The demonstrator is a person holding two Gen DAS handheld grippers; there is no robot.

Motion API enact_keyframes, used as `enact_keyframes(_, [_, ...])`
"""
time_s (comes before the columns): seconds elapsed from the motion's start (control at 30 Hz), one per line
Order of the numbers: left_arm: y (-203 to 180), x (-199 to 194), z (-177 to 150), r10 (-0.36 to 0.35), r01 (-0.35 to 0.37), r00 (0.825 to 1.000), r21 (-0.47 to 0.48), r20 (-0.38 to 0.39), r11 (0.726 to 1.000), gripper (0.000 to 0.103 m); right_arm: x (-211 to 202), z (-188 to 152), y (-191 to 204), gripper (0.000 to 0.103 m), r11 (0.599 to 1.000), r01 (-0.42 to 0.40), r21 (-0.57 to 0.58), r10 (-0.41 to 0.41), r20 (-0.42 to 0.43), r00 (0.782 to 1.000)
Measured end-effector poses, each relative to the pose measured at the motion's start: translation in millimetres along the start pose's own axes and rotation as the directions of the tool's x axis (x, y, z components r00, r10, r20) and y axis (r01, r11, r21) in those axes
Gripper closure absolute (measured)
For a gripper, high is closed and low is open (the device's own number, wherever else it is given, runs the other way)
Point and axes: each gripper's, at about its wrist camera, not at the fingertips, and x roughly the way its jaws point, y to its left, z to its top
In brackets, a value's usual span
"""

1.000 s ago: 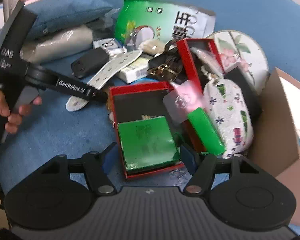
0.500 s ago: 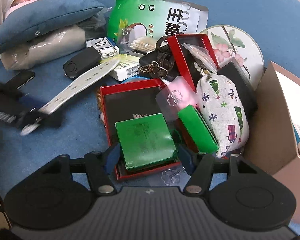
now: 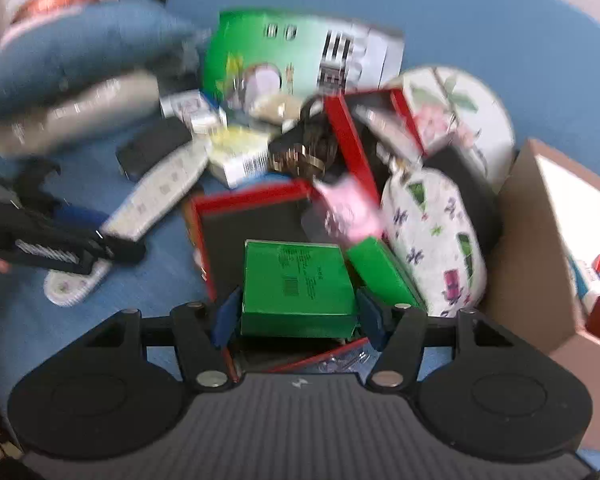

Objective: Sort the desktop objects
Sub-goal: 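Grasp the floral insole with the left tool while the right tool grasps the green square box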

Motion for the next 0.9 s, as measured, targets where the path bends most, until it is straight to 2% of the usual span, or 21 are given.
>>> enact_keyframes(0.13, [-1,-13,-5,-0.036,0.037,0.999,0.038,-0.033,0.999,0.045,-30,-3,7,0.042,0.999,-0.044,-0.001,0.044,0.037,0.998])
enact_keyframes(0.23, [-4,-27,-17,-0.085,0.091,0.994,0.103,-0.062,0.991,0.045,-46,-17,12,0.042,0.997,-0.078,-0.007,0.078,0.005,0.997])
enact_keyframes(0.3, [-5,-34,-24,-0.091,0.101,0.993,0.139,-0.074,0.985,0.044,-52,-30,15,0.042,0.996,-0.092,0.006,0.092,-0.04,0.995])
enact_keyframes(0.43, [-6,-34,-28,-0.077,0.083,0.995,0.118,-0.057,0.99,0.041,-52,-56,18,0.042,0.996,-0.08,0.043,0.085,-0.131,0.988])
enact_keyframes(0.5, [-8,-28,-24,-0.058,0.062,0.997,0.096,-0.044,0.993,0.031,-46,-64,19,0.041,0.995,-0.073,0.061,0.083,-0.171,0.982])
enact_keyframes(0.57, [-10,-20,-20,-0.041,0.044,0.999,0.095,-0.036,0.995,0.028,-45,-67,22,0.041,0.995,-0.063,0.075,0.075,-0.162,0.984])
enact_keyframes(0.7, [-16,-10,-18,0.006,-0.002,1.0,0.161,-0.019,0.987,0.031,-42,-67,26,0.039,0.995,-0.06,0.079,0.071,-0.151,0.986])
enact_keyframes(0.77, [-18,-11,-18,-0.001,0.005,1.0,0.182,-0.021,0.983,0.039,-40,-68,26,0.036,0.995,-0.058,0.086,0.071,-0.148,0.987])
enact_keyframes(0.9, [-18,-12,-18,-0.003,0.008,1.0,0.194,-0.024,0.981,0.038,-38,-68,22,0.03,0.993,-0.05,0.107,0.065,-0.144,0.987])
